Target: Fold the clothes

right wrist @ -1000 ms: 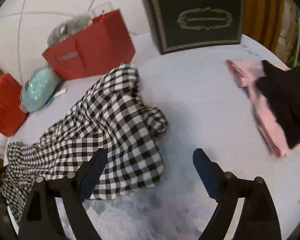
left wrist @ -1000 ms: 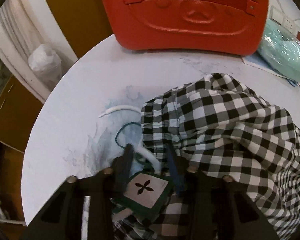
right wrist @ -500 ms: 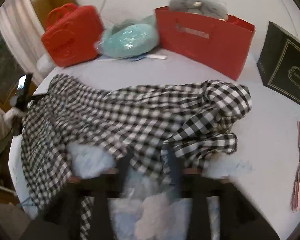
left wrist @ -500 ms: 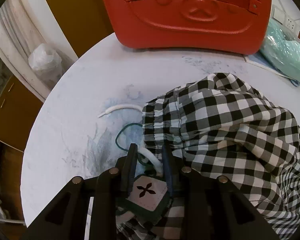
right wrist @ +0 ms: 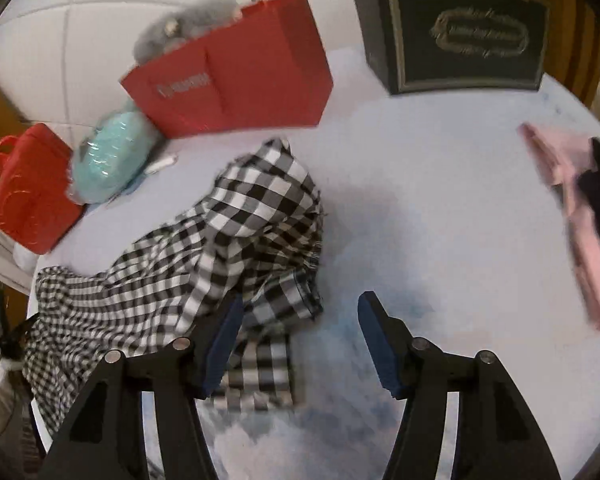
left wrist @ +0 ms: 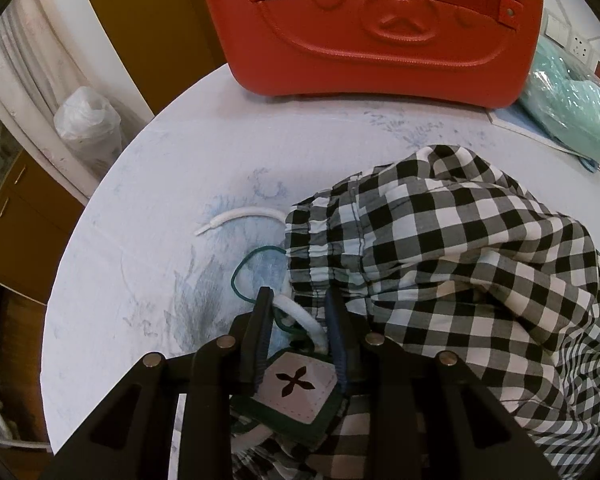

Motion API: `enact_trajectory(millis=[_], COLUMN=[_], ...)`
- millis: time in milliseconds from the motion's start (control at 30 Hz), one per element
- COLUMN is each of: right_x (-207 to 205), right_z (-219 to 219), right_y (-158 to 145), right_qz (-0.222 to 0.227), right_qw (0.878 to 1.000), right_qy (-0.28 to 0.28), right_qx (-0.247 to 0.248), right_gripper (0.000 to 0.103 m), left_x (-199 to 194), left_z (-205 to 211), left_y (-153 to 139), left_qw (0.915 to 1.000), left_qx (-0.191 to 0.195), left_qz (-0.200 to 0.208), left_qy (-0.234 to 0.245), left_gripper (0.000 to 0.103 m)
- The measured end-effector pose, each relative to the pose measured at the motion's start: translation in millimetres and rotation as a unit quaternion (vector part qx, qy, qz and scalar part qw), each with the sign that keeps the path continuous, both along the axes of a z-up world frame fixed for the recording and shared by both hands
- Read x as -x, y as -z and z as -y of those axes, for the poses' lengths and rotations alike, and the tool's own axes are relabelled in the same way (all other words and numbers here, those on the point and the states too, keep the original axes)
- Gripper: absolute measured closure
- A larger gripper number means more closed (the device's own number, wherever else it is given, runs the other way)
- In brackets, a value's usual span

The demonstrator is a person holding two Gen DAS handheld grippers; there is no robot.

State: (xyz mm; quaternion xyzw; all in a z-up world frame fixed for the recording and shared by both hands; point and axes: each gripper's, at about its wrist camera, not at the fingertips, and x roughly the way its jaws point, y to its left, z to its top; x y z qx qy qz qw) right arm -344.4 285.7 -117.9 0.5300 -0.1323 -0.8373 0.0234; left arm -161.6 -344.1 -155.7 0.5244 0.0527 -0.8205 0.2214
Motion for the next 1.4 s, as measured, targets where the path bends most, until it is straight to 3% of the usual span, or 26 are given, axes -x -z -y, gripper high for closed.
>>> enact_trajectory(millis=[33, 67, 100, 133, 200, 267, 400, 433, 500, 533, 567, 633, 700, 733, 767, 833, 1000, 1200, 1400], right_x=[6, 11, 14, 14, 14, 3, -29, -37, -51, -57, -60, -81, -102, -115, -126, -149, -202, -261, -311], right_z=[2, 6, 10, 18, 37, 47, -8, -30, -74, -89, -95, -105, -108, -108, -105, -98, -76, -74, -73], right_y=[7, 15, 21, 20, 16, -11, -68, -72, -59, -49, -43, -40, -45, -49, -51, -56, -43, -22, -22], right_qz=[0.012, 0.024, 0.034, 0.035, 0.031, -0.003, -0.058, -0.054, -0.013, 0.01, 0.021, 0.011, -0.006, -0.015, -0.022, -0.033, -0.021, 0.008, 0.011], right_qw=[1.0, 1.0, 0.999, 0.998, 0.99, 0.969, 0.943, 0.943, 0.955, 0.954, 0.953, 0.964, 0.973, 0.977, 0.979, 0.984, 0.99, 0.991, 0.991], right_qy=[0.001, 0.0, -0.008, -0.026, -0.066, -0.088, 0.016, 0.046, 0.087, 0.101, 0.108, 0.116, 0.12, 0.121, 0.118, 0.112, 0.097, 0.113, 0.117], right_qx=[-0.009, -0.013, -0.012, -0.044, -0.123, -0.23, -0.327, -0.325, -0.284, -0.282, -0.282, -0.238, -0.196, -0.178, -0.162, -0.132, -0.099, -0.073, -0.066], right_gripper=[0.042, 0.048, 0.065, 0.081, 0.081, 0.081, 0.081, 0.079, 0.071, 0.055, 0.045, 0.043, 0.032, 0.022, 0.019, 0.019, 0.018, 0.013, 0.005], left_x=[0, 0, 0, 0, -1, -1, 0, 1, 3, 4, 4, 2, -6, -13, -21, -39, -85, -114, -126], left_z=[0, 0, 1, 1, 2, 2, 2, 2, 2, 2, 3, 3, 5, 6, 8, 12, 22, 18, -1], left_y=[0, 0, 0, 0, 0, 0, 0, 1, 1, 0, -1, -8, -24, -33, -42, -57, -72, -48, -25], left_qw=[1.0, 1.0, 1.0, 1.0, 1.0, 1.0, 1.0, 1.0, 1.0, 0.9999, 0.9999, 0.9998, 0.9997, 0.9996, 0.9993, 0.9986, 0.9976, 0.9951, 0.9953], left_qx=[0.0, 0.0, 0.0, 0.0, -0.002, -0.003, -0.001, 0.0, 0.003, 0.002, 0.001, 0.0, 0.0, -0.003, -0.007, -0.011, -0.018, -0.071, -0.075], left_qz=[0.0, 0.0, 0.0, -0.001, -0.002, -0.001, -0.001, 0.0, 0.005, 0.01, 0.013, 0.013, -0.003, -0.012, -0.023, -0.037, -0.044, -0.032, -0.01], left_qy=[0.0, 0.0, 0.0, 0.001, 0.0, 0.001, 0.001, 0.001, 0.003, 0.005, 0.007, 0.014, 0.023, 0.026, 0.03, 0.037, 0.051, 0.061, 0.06], left_gripper=[0.077, 0.076, 0.076, 0.076, 0.075, 0.075, 0.075, 0.075, 0.075, 0.075, 0.075, 0.074, 0.073, 0.065, 0.051, 0.043, 0.042, 0.042, 0.042])
